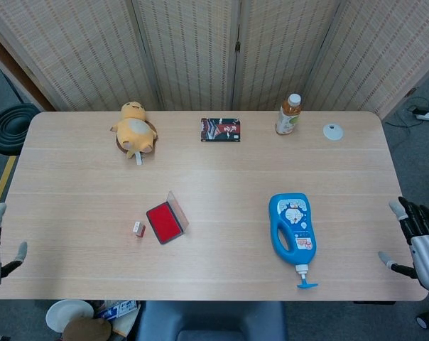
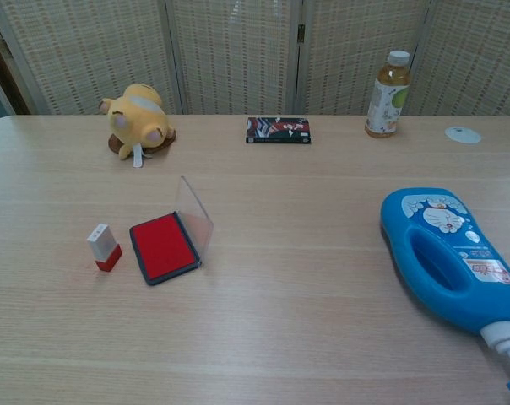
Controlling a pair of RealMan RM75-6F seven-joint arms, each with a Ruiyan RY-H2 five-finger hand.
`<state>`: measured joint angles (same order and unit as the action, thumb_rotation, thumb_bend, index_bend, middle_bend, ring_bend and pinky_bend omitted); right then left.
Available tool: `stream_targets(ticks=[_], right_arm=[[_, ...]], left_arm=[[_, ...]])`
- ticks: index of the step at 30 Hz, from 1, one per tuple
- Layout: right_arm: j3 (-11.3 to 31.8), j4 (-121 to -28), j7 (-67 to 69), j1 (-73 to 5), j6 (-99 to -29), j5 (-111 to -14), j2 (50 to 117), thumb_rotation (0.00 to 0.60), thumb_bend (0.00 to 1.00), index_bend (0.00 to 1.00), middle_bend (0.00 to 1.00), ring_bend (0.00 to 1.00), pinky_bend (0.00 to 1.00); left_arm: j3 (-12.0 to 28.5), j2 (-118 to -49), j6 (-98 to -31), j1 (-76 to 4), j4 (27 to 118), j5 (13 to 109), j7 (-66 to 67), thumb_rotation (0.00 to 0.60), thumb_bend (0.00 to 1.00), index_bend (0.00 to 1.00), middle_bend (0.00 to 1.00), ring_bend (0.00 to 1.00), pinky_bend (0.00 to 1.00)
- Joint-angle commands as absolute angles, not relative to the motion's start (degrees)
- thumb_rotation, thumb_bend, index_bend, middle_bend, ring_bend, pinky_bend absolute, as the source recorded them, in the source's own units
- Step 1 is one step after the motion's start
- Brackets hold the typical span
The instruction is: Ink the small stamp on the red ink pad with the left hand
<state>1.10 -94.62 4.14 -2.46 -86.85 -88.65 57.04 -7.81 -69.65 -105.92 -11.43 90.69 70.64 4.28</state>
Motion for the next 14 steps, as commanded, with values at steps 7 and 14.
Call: stream_targets(ticks=[7, 14], right_arm=[[1.7, -95.3, 1.7, -3.3, -84.6, -87.0, 58.0, 0.600, 0.19, 0.00, 0.00, 0.00, 0.00], [1.7, -95.4, 1.8, -3.0, -85.5, -88.1, 57.9, 0.600, 0.19, 0.00, 0.00, 0.00, 0.00]], left_arm=[[-5.4, -68.7, -103.9, -7.6, 90.7, 74.6, 5.4, 0.600, 0.33, 0.00, 0.00, 0.00, 0.00], [-3.8, -69.1, -100.5, -7.2, 90.8, 75.9, 7.9, 0.600, 0.33, 0.00, 0.00, 0.00, 0.00]])
